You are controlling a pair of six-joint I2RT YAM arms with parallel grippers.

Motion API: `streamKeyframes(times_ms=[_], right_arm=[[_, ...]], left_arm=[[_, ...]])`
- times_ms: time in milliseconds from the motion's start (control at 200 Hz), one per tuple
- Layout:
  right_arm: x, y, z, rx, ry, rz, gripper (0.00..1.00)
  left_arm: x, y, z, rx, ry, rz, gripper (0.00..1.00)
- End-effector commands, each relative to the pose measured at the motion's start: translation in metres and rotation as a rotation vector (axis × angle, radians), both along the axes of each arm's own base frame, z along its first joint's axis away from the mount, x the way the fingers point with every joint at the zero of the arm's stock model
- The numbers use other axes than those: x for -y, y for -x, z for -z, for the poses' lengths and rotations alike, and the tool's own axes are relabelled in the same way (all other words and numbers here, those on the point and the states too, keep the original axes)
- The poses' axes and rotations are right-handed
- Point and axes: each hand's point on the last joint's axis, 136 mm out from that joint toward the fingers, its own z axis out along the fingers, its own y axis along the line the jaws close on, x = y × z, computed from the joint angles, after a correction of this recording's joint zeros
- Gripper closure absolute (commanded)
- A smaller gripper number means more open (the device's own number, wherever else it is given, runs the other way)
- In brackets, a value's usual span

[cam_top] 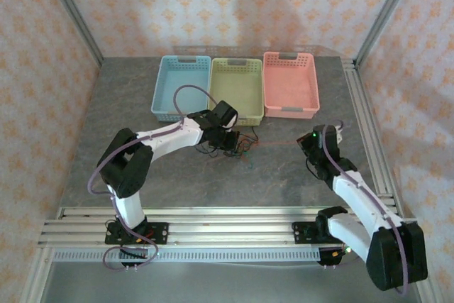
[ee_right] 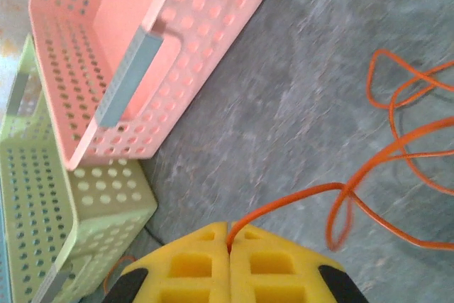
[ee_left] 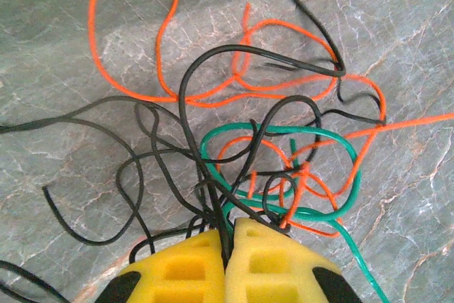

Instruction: Untangle the cables

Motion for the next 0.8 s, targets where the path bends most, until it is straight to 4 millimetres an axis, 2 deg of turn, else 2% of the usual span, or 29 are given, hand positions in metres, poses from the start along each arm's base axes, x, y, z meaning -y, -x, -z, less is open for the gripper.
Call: streamKeyframes(times_ms=[0, 190, 435, 535, 621, 791], right_arm=[[0.017, 0.013, 0.017, -0.061, 0.020, 0.026, 1.00], [0.029, 0.015, 0.019, -0.063, -0.012, 0.048, 1.00], [0.044, 0.009, -0.004, -0.036, 0.001, 0.066, 1.00], [0.053, 0.004, -0.023, 0.007, -0.040, 0.098, 1.00], [0.055, -0.002, -0.047, 0.055, -0.069, 0.107, 1.00], [0.047, -0.011, -0.099, 0.131, -0.105, 0.061, 1.00]], left_arm=[[-0.014, -0.009, -0.010, 0.044, -0.006, -0.067, 1.00], [-0.021, -0.011, -0.010, 0.049, 0.001, -0.097, 1.00], [-0.021, -0.012, -0.011, 0.048, 0.001, -0.101, 1.00], [-0.022, -0.012, -0.010, 0.047, 0.000, -0.105, 1.00], [-0.022, -0.012, -0.010, 0.047, -0.002, -0.105, 1.00], [-0.024, -0.013, -0.010, 0.048, -0.001, -0.112, 1.00]])
